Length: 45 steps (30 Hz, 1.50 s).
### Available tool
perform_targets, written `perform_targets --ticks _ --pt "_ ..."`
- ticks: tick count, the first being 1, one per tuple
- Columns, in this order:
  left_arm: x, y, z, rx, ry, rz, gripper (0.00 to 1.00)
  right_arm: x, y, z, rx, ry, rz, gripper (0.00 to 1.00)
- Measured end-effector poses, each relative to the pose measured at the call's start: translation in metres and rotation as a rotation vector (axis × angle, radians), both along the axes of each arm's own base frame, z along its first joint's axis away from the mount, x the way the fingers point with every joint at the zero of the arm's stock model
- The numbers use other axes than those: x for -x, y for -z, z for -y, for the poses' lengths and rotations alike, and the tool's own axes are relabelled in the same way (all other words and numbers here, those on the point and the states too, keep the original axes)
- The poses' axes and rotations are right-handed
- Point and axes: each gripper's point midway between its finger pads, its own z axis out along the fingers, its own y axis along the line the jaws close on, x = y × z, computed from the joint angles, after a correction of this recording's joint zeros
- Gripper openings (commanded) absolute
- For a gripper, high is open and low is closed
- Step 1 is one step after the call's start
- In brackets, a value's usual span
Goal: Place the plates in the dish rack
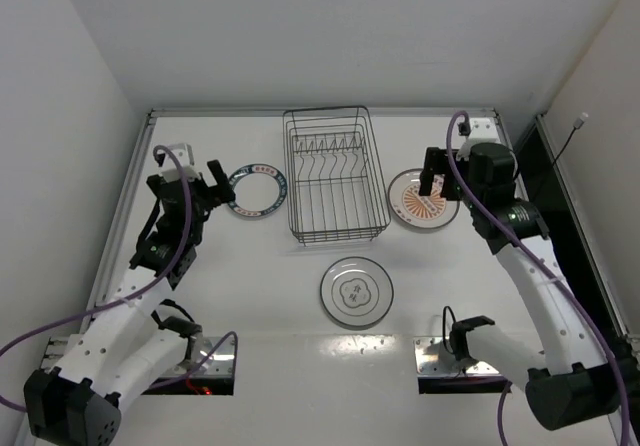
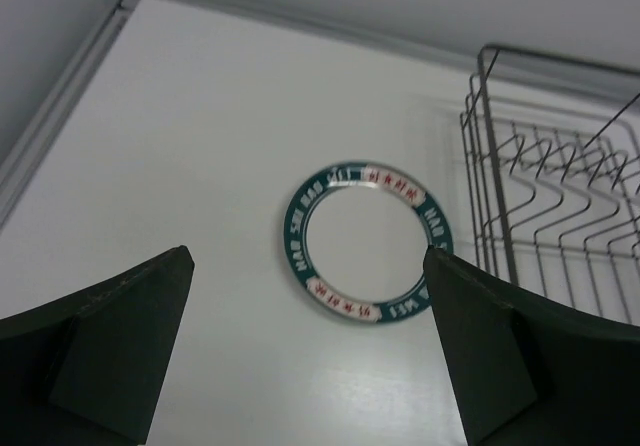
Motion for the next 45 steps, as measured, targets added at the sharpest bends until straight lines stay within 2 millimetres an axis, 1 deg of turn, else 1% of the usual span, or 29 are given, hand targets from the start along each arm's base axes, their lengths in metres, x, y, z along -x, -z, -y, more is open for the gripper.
perform_targets --ticks 2,4,6,9,12,14,16,18,19,21,23,25,28,30,31,33,34,35,36,37,39,41,42,45 --pt "0.005 0.023 0.002 -0.015 0.012 -0.075 1.0 0.002 -0.006 -0.004 -0.015 -0.024 0.017 1.0" --pt "0.011 0.031 0.005 -0.016 0.029 -0.102 1.0 0.001 -0.005 -0.016 -0.038 -0.099 0.011 1.0" --pt "0.014 0.029 0.007 -0.009 0.044 -0.095 1.0 -0.005 0.001 -0.035 -0.067 -0.2 -0.027 1.0" --pt "0.014 0.026 0.01 0.003 0.063 -0.084 1.0 -0.018 0.011 -0.07 -0.143 -0.373 -0.077 1.0" --pt "0.013 0.031 0.015 0.007 0.088 -0.1 1.0 -0.02 0.025 -0.098 -0.242 -0.509 -0.133 1.0" --pt "0.012 0.033 0.017 0.007 0.096 -0.108 1.0 -0.018 0.032 -0.105 -0.293 -0.552 -0.169 1.0" --pt "0.013 0.033 0.017 0.007 0.099 -0.109 1.0 -0.019 0.034 -0.102 -0.322 -0.553 -0.19 1.0" --pt "0.014 0.031 0.017 0.009 0.101 -0.102 1.0 -0.023 0.03 -0.091 -0.327 -0.521 -0.19 1.0" --pt "0.015 0.029 0.017 0.011 0.101 -0.096 1.0 -0.025 0.027 -0.081 -0.325 -0.486 -0.189 1.0" --pt "0.016 0.027 0.017 0.013 0.102 -0.088 1.0 -0.033 0.018 -0.056 -0.293 -0.378 -0.167 1.0" --pt "0.016 0.027 0.017 0.014 0.105 -0.085 1.0 -0.034 0.008 -0.026 -0.248 -0.248 -0.129 1.0" --pt "0.016 0.027 0.02 0.017 0.121 -0.086 1.0 -0.029 -0.008 0.003 -0.207 -0.117 -0.077 1.0" --pt "0.017 0.027 0.025 0.021 0.151 -0.088 1.0 -0.019 -0.034 0.041 -0.176 0.064 0.016 1.0" --pt "0.017 0.027 0.027 0.023 0.162 -0.09 1.0 -0.016 -0.037 0.065 -0.171 0.176 0.03 1.0" --pt "0.017 0.027 0.028 0.023 0.165 -0.09 1.0 -0.016 -0.035 0.078 -0.168 0.231 0.022 1.0" --pt "0.017 0.027 0.028 0.024 0.167 -0.09 1.0 -0.021 -0.026 0.097 -0.172 0.31 -0.017 1.0" --pt "0.017 0.028 0.029 0.024 0.169 -0.09 1.0 -0.026 -0.018 0.105 -0.18 0.335 -0.048 1.0" --pt "0.017 0.028 0.029 0.024 0.169 -0.09 1.0 -0.032 -0.004 0.112 -0.192 0.352 -0.092 1.0" --pt "0.017 0.028 0.029 0.024 0.17 -0.091 1.0 -0.037 0.013 0.115 -0.22 0.351 -0.147 0.98" --pt "0.017 0.028 0.029 0.024 0.171 -0.091 1.0 -0.041 0.029 0.119 -0.245 0.351 -0.193 0.93" --pt "0.017 0.028 0.029 0.024 0.172 -0.093 1.0 -0.043 0.073 0.13 -0.339 0.357 -0.305 0.91" --pt "0.018 0.029 0.029 0.023 0.172 -0.097 1.0 -0.033 0.112 0.144 -0.437 0.387 -0.389 0.91" --pt "0.018 0.029 0.029 0.023 0.172 -0.098 1.0 -0.026 0.131 0.147 -0.502 0.397 -0.435 0.91" --pt "0.018 0.03 0.029 0.023 0.172 -0.099 1.0 -0.011 0.176 0.153 -0.677 0.423 -0.541 0.91"
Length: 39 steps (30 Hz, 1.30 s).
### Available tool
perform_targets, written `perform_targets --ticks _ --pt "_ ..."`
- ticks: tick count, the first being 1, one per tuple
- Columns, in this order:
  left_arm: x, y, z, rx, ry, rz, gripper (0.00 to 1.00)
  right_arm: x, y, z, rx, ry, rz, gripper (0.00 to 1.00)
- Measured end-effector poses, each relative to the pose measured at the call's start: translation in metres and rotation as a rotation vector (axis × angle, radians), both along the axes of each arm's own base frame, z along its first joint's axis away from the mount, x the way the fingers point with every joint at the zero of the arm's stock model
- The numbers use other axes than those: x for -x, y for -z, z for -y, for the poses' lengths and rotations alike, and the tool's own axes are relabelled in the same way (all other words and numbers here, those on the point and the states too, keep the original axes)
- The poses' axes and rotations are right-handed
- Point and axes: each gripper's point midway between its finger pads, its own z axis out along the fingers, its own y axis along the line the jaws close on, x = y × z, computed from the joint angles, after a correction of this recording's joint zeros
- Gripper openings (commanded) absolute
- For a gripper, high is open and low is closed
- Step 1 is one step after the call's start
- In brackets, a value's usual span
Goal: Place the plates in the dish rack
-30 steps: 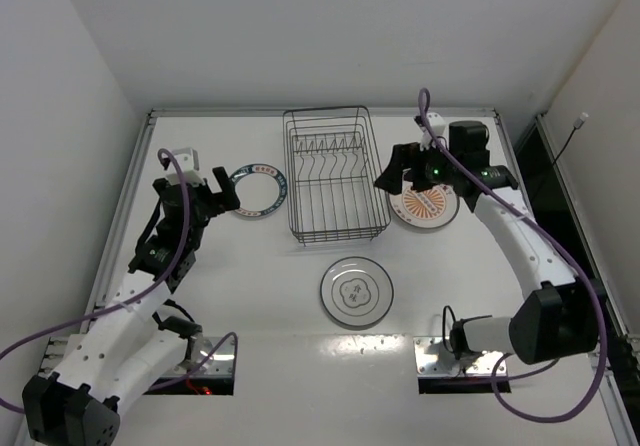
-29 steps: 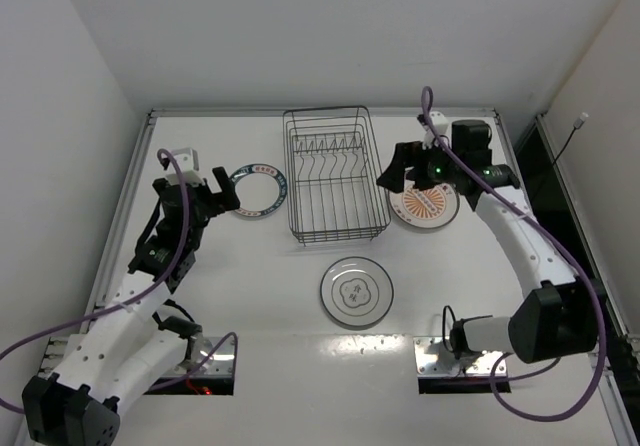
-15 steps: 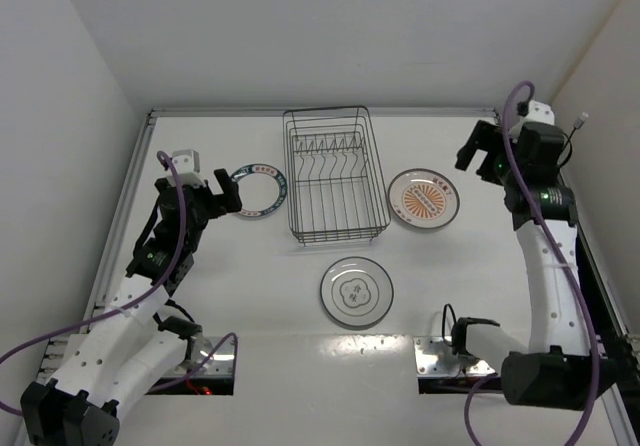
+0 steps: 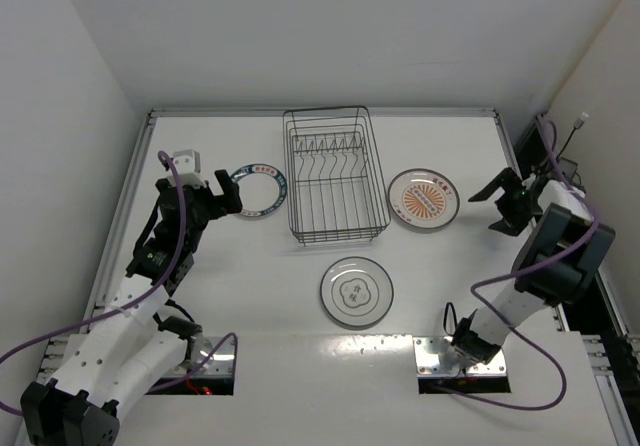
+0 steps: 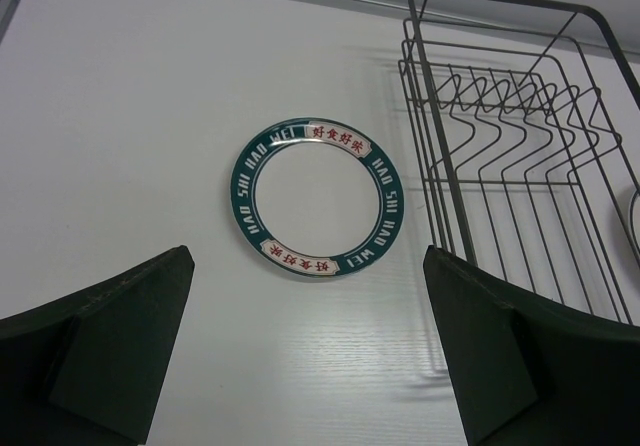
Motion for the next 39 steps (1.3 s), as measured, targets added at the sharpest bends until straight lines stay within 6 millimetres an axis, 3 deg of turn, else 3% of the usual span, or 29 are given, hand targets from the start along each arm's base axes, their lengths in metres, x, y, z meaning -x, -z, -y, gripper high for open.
perform_targets --ticks 3,9,13,21,24,25,27,34,37,39 --pt "0.0 0.001 0.0 -0.001 0.0 -0.005 1.0 0.0 0.022 -0.009 -0.114 -0.006 -0.03 0.89" --pt "0.001 0.001 0.0 -0.002 0.0 -0.006 1.0 -0.007 0.041 -0.032 -0.226 -0.055 -0.05 0.78" --pt "0.0 0.001 -0.001 -0.003 -0.007 -0.006 1.0 -0.011 0.056 -0.045 -0.271 -0.08 -0.083 0.63" --pt "0.001 0.003 -0.002 -0.005 -0.009 -0.012 1.0 -0.035 0.065 -0.069 -0.26 -0.16 -0.098 0.59" --pt "0.001 0.003 -0.003 -0.006 -0.013 -0.012 1.0 -0.038 0.069 -0.074 -0.245 -0.171 -0.101 0.28" --pt "0.001 0.003 -0.003 -0.007 -0.015 -0.012 1.0 -0.039 0.071 -0.075 -0.244 -0.172 -0.104 0.06" --pt "0.001 0.003 -0.003 -0.007 -0.016 -0.012 1.0 -0.038 0.075 -0.075 -0.249 -0.166 -0.115 0.0" --pt "0.0 0.004 -0.004 -0.009 -0.019 -0.017 1.0 -0.041 0.055 -0.074 -0.2 -0.168 -0.076 0.0" --pt "0.0 0.006 -0.004 -0.01 -0.02 -0.024 1.0 -0.043 0.03 -0.072 -0.105 -0.172 -0.036 0.0" --pt "0.0 0.007 -0.004 -0.009 -0.025 -0.028 1.0 -0.045 0.002 -0.068 -0.002 -0.168 0.02 0.0"
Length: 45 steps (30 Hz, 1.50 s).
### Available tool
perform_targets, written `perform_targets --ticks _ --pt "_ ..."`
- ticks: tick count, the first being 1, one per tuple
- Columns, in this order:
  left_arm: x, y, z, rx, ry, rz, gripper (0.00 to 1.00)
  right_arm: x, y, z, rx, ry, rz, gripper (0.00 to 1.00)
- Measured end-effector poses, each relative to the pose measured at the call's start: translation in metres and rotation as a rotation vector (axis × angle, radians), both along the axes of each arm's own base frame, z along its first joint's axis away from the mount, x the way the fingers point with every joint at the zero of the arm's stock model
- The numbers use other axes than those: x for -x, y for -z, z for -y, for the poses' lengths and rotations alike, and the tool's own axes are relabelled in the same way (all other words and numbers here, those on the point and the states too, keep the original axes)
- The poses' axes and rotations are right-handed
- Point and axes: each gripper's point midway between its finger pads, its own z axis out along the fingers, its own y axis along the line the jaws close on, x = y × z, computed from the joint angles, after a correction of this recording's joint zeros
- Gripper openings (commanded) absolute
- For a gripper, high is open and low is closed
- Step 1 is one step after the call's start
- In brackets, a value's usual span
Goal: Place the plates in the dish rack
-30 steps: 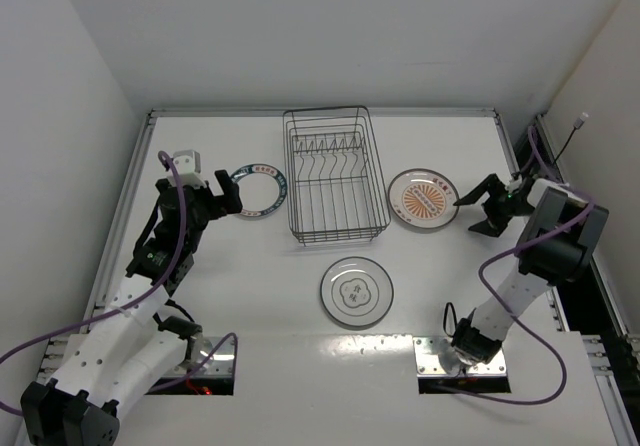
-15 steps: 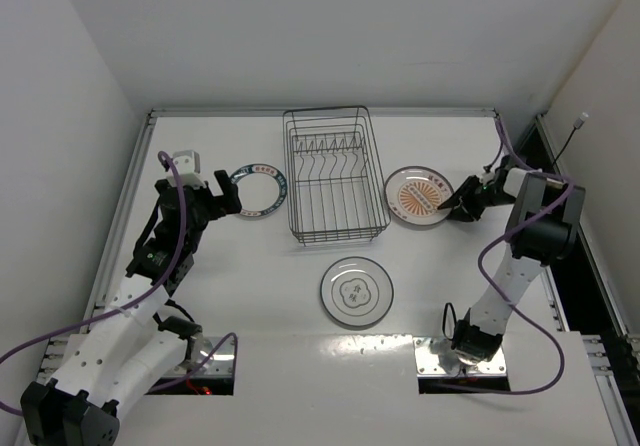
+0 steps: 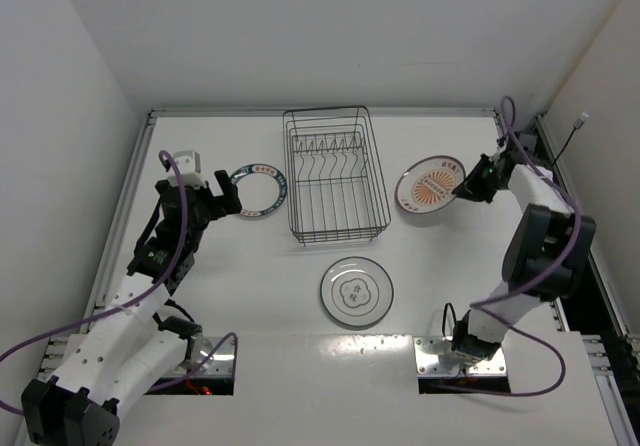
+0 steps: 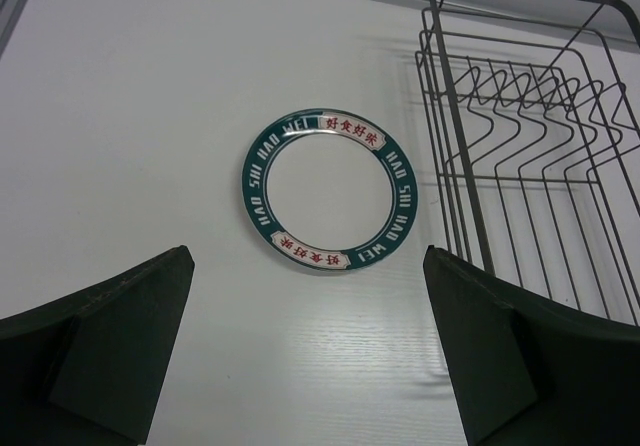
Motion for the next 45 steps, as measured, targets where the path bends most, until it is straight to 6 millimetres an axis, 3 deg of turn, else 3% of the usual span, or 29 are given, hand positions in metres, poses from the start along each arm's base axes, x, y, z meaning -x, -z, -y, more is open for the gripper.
perform_targets --ticks 4,9,13,16,22,27,36,45 --pt "-0.002 0.004 0.0 -0.002 -0.003 -0.014 1.0 -0.004 -0.07 0.0 0.193 0.023 0.166 0.0" --pt "-0.004 0.012 -0.001 -0.006 -0.018 -0.038 1.0 -0.012 -0.158 -0.026 0.342 0.023 0.383 0.0" --pt "-0.006 0.015 -0.001 -0.004 -0.02 -0.049 1.0 -0.033 -0.194 -0.054 0.421 0.003 0.468 0.0" --pt "-0.006 0.017 0.0 -0.005 -0.019 -0.055 1.0 -0.051 -0.193 -0.077 0.47 -0.029 0.466 0.0" --pt "-0.007 0.019 0.0 -0.007 -0.019 -0.061 1.0 -0.097 -0.161 -0.117 0.573 -0.1 0.386 0.0" --pt "-0.008 0.022 0.001 -0.009 -0.015 -0.071 1.0 -0.116 -0.151 -0.138 0.68 -0.129 0.347 0.0" --pt "-0.008 0.022 0.001 -0.009 -0.013 -0.072 1.0 -0.132 -0.163 -0.176 0.869 -0.145 0.374 0.0" --pt "-0.009 0.026 0.002 -0.012 -0.012 -0.083 1.0 -0.124 -0.165 -0.195 1.024 -0.098 0.377 0.0"
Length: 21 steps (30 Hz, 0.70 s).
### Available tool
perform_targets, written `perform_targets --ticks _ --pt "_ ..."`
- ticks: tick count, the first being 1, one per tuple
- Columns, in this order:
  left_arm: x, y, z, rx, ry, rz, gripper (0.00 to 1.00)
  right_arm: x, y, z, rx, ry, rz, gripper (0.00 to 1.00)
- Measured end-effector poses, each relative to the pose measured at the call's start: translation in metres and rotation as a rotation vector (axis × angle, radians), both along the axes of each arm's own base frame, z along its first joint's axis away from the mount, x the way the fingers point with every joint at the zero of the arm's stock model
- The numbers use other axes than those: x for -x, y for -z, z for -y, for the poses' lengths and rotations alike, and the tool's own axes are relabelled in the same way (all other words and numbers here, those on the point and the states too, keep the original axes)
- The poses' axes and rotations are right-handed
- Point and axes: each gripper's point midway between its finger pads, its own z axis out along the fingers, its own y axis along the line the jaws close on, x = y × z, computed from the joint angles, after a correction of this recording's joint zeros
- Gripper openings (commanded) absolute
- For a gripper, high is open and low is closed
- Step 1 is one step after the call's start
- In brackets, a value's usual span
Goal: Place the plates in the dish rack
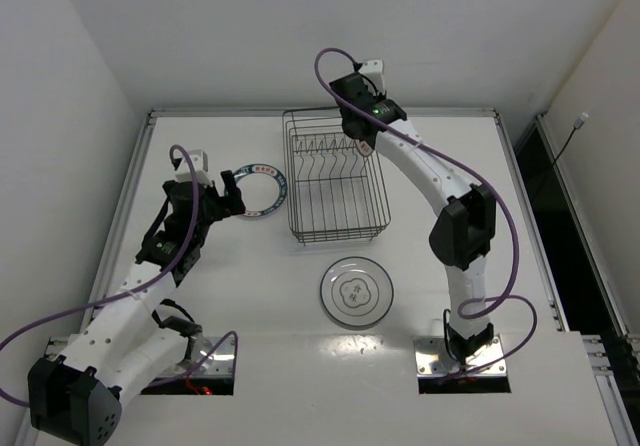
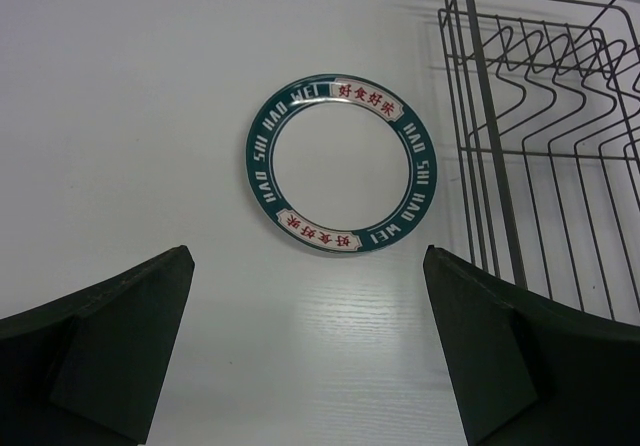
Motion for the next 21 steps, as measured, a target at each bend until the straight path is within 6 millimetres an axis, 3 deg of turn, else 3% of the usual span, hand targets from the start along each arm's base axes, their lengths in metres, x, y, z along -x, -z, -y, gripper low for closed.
perform_targets --ticks 7,12,18,19,21 --pt "-0.001 0.004 0.0 -0.004 0.0 -0.012 1.0 0.008 0.008 0.01 0.025 0.06 0.008 0.0" --pt "-0.001 0.005 0.0 -0.007 0.0 -0.016 1.0 0.021 0.038 0.012 0.047 0.049 -0.068 0.0" --pt "-0.003 0.009 0.0 -0.019 0.002 -0.029 1.0 0.027 0.058 0.014 0.05 0.038 -0.112 0.0" --pt "-0.003 0.01 0.0 -0.021 0.003 -0.033 1.0 0.027 0.06 0.013 0.045 0.032 -0.117 0.01" --pt "-0.004 0.014 0.0 -0.025 0.003 -0.044 1.0 0.029 0.062 0.012 0.034 0.015 -0.142 0.15"
